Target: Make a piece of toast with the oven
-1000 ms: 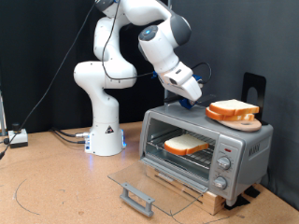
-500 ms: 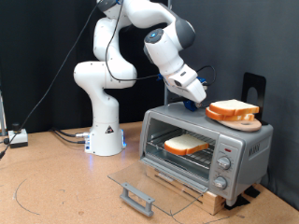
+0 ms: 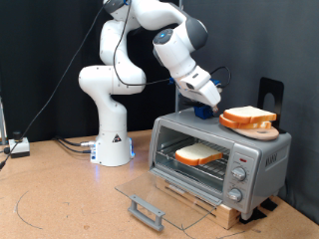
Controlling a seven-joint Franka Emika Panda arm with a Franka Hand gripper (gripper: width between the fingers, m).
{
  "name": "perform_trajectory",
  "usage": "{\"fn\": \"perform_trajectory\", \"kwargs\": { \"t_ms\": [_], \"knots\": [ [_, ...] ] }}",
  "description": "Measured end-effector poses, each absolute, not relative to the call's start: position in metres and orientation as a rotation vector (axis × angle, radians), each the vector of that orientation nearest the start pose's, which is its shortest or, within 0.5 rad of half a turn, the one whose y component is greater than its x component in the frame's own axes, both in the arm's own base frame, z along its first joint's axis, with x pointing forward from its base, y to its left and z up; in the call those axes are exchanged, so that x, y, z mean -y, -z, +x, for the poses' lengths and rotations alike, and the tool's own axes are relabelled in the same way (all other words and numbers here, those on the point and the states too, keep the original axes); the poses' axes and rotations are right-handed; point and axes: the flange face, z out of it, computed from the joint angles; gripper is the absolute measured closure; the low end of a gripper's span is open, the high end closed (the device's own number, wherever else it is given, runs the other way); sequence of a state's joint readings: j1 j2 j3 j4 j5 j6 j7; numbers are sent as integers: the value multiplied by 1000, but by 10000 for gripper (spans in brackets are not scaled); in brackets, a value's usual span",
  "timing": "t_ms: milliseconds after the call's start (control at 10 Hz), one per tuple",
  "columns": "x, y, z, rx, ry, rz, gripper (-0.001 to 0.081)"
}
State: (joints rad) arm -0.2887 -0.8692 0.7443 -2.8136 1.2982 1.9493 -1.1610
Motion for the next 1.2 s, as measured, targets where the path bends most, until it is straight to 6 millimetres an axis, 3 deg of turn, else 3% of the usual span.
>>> {"fn": "perform_trajectory", "kwargs": {
  "t_ms": [400, 700, 1200],
  "knots": [
    [-159, -425, 294, 1005, 553, -2277, -1],
    [-153, -434, 294, 993, 594, -2288, -1],
    [-78, -450, 311, 839, 682, -2365, -1]
  ]
}}
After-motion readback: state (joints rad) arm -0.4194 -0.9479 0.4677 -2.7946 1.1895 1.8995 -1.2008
